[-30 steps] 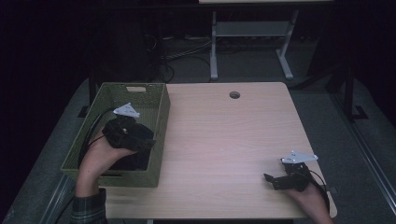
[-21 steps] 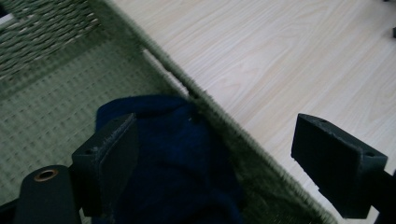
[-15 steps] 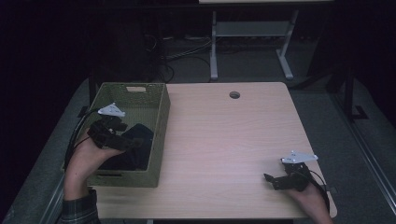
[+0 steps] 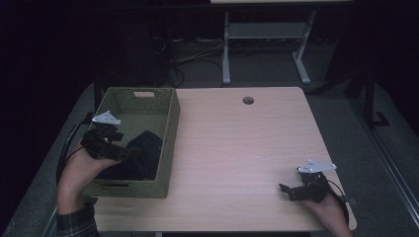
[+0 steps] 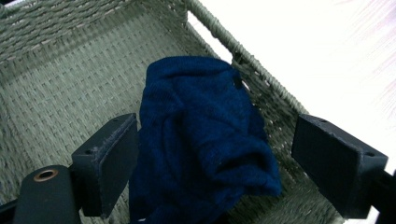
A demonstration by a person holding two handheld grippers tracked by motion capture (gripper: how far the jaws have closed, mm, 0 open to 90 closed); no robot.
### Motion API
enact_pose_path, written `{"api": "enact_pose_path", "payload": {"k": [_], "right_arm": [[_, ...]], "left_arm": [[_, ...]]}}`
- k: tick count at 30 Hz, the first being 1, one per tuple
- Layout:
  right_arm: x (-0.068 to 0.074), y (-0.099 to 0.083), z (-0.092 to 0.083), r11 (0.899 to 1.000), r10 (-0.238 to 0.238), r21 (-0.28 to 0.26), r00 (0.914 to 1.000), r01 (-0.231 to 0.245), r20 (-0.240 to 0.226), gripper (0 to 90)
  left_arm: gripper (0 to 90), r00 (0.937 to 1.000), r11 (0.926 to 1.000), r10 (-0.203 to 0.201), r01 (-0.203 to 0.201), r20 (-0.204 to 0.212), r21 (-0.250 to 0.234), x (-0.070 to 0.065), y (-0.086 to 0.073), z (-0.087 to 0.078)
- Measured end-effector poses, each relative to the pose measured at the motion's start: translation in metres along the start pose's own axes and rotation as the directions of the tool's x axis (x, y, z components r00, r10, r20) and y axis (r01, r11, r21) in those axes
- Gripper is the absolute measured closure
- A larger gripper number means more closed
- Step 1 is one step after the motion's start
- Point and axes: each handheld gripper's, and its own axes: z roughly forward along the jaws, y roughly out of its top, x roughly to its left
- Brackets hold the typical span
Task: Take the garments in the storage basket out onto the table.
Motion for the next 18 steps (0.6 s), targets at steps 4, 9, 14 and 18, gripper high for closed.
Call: {"api": "enact_pose_path", "payload": {"k": [4,9,14,18], "right_arm": [[0.0,0.0,0.0,1.0,0.0,0.0,1.0,0.0,0.001,5.9],[0.0,0.0,0.0,1.0,-0.002,0.0,1.0,0.002,0.002,5.9],[0.0,0.0,0.0,1.0,-0.001,0.0,1.0,0.001,0.002,5.9],[0.0,0.0,0.0,1.0,-0.001,0.0,1.0,0.001,0.002,5.9]], "left_arm": [[14.6,1.0,0.9996,0.003,-0.003,0.006,0.026,0.002,-0.003,0.002],[14.6,0.9998,0.999,0.007,-0.008,0.02,0.044,0.006,-0.007,0.004],[14.6,0.9995,0.9986,0.006,-0.007,0.031,0.053,0.009,-0.012,0.005],[14.5,0.9992,0.9971,0.002,-0.005,0.039,0.076,0.013,-0.014,0.01]]}}
